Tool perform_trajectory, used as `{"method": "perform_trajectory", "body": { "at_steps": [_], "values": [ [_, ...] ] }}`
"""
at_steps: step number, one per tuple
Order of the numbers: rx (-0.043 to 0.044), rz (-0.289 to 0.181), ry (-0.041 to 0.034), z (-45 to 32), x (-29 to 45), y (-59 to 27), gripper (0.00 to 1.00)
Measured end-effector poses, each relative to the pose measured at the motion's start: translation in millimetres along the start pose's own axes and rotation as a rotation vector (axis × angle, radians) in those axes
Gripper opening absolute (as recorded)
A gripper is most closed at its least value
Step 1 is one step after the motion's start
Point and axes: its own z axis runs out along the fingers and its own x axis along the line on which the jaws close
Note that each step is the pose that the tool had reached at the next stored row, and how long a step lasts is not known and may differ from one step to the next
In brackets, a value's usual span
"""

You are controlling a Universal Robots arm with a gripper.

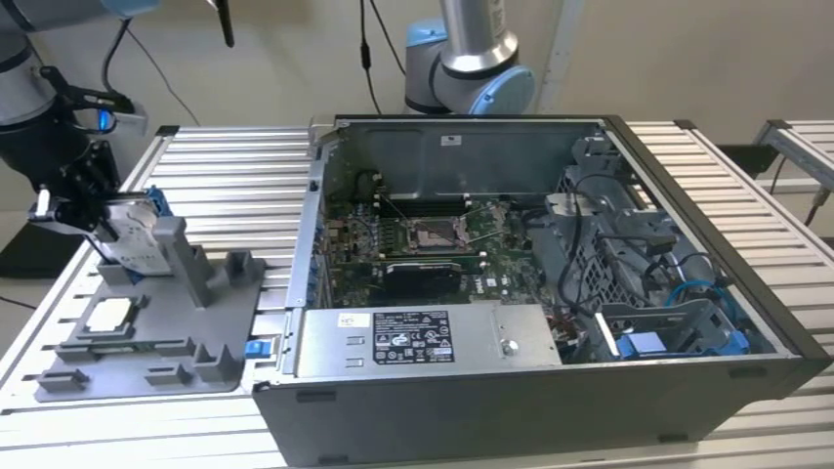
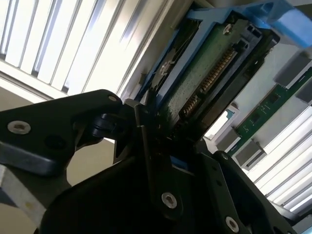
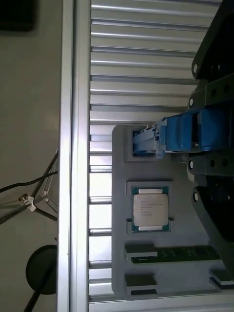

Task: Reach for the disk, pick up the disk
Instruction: 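Pick up the disk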

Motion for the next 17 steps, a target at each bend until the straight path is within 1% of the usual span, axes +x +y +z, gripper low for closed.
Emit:
{"method": "perform_trajectory", "body": {
  "at_steps": [7,17],
  "values": [
    [0.0001,0.000,0.0015,-0.4,0.1,0.0,0.00],
    [0.0000,0.000,0.0015,-14.5,-1.2,-0.4,0.00]
  ]
}}
